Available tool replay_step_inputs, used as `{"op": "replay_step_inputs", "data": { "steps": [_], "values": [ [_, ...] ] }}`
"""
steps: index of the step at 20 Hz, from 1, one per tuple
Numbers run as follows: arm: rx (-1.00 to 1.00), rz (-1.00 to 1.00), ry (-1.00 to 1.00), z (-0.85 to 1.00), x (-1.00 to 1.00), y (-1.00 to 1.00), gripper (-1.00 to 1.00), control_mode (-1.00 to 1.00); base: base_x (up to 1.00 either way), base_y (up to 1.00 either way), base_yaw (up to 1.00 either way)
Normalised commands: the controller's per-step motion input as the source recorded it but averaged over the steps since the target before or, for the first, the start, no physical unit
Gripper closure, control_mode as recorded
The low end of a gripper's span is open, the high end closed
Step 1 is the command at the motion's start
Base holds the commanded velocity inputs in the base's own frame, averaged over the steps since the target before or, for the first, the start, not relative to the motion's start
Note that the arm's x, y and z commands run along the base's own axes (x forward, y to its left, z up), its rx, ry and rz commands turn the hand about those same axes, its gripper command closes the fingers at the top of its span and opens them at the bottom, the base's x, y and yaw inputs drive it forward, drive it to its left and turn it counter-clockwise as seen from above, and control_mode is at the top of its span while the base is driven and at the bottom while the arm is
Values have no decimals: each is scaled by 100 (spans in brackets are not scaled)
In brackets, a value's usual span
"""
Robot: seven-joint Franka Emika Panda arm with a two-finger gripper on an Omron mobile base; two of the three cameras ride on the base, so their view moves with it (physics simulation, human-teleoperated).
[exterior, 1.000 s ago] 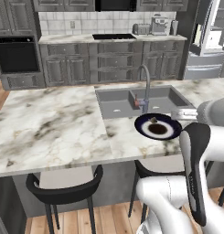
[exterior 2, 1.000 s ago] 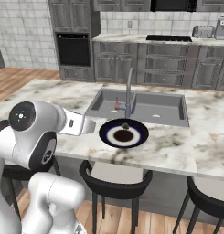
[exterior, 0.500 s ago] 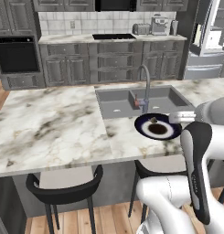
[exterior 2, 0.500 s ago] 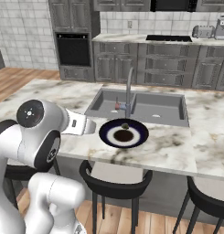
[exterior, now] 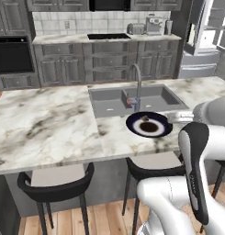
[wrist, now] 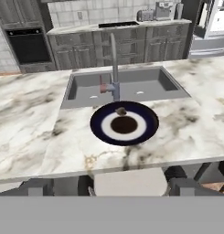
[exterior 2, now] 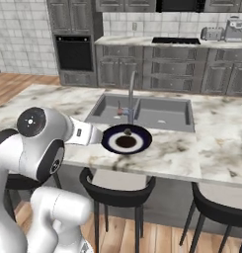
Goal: Take the cheese, fish, and garlic from the fridge and place them on the plate on the dining counter to create an appetizer plate.
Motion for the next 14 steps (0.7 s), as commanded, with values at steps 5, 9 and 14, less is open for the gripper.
{"op": "replay_step_inputs", "data": {
  "steps": [5,9,14],
  "values": [
    [0,0,0,0,0,0,-100,100,-41,-95,-18],
    [0,0,0,0,0,0,-100,100,5,-100,-16],
    [0,0,0,0,0,0,-100,100,27,-100,-2]
  ]
}}
